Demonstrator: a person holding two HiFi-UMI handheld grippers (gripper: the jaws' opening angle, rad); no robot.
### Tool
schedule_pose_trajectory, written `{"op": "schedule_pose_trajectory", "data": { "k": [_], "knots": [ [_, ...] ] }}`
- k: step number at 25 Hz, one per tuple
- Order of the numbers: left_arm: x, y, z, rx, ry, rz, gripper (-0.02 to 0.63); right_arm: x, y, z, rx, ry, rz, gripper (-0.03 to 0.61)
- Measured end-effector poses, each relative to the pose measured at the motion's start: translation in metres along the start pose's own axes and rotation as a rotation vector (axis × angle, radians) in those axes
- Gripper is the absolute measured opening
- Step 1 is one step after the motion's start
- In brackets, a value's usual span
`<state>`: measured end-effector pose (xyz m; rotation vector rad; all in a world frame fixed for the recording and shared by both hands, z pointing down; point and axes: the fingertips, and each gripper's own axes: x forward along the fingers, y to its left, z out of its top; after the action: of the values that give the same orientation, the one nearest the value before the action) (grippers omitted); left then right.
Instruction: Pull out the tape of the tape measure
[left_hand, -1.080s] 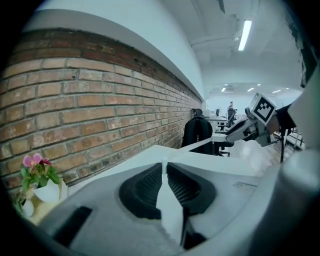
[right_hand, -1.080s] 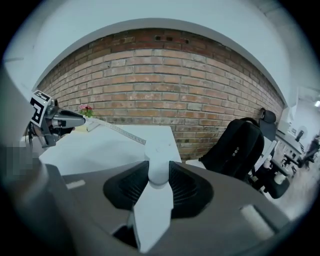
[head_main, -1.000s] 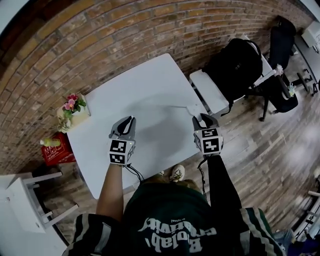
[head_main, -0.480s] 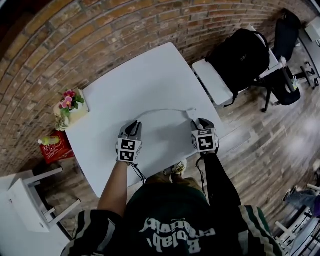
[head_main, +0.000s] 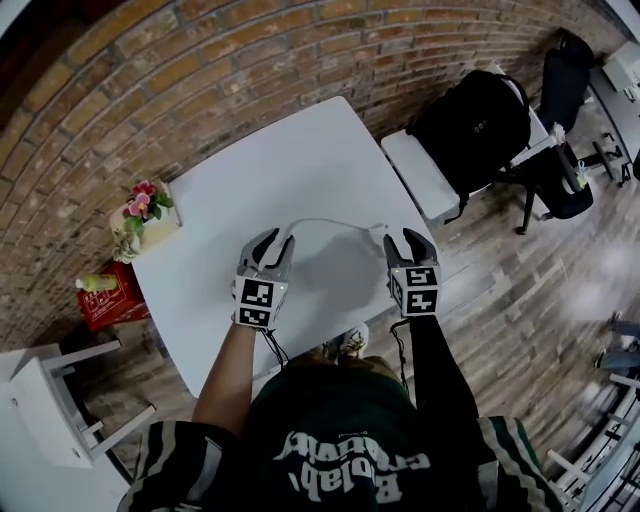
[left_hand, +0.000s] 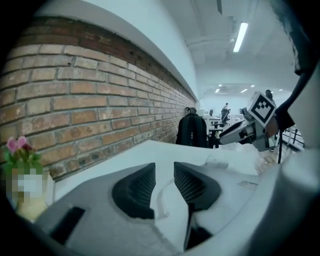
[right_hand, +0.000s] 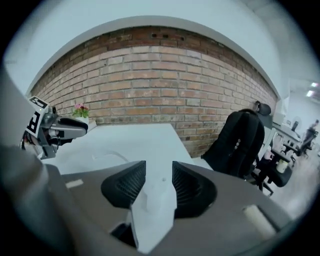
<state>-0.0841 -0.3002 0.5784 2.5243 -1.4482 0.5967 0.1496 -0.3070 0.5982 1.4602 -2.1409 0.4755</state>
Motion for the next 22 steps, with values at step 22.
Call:
{"op": "schedule_pose_trajectory", "data": {
  "k": [22],
  "knots": [
    [-0.090,-0.022,0.280,0.160,-0.523,0.006,0.006,-0.155,0.002,0.212,-0.211,-0.561,-0.101,0.012]
  ]
}}
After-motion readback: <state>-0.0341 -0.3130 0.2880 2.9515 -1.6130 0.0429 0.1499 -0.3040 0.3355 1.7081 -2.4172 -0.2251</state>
